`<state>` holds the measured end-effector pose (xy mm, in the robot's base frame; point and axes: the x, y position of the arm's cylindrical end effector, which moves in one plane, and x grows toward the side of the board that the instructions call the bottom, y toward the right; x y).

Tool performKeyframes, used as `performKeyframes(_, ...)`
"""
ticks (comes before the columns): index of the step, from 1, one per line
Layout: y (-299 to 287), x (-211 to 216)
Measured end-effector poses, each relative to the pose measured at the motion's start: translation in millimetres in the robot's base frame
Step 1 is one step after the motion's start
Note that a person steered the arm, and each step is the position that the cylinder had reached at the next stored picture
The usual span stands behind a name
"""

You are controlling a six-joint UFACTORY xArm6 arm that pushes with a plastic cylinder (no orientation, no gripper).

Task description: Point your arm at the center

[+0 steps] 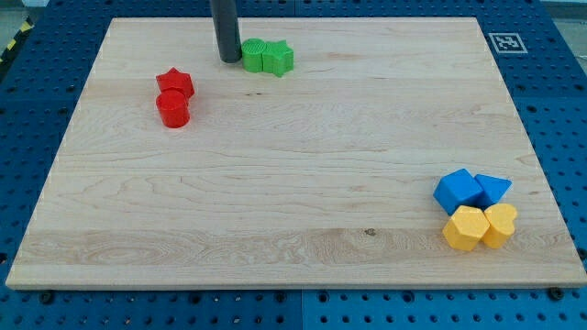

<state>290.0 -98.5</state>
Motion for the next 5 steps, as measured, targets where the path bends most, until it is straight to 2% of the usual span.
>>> performKeyframes(3,-7.7,79.0)
performKeyframes(5,0.0,89.1)
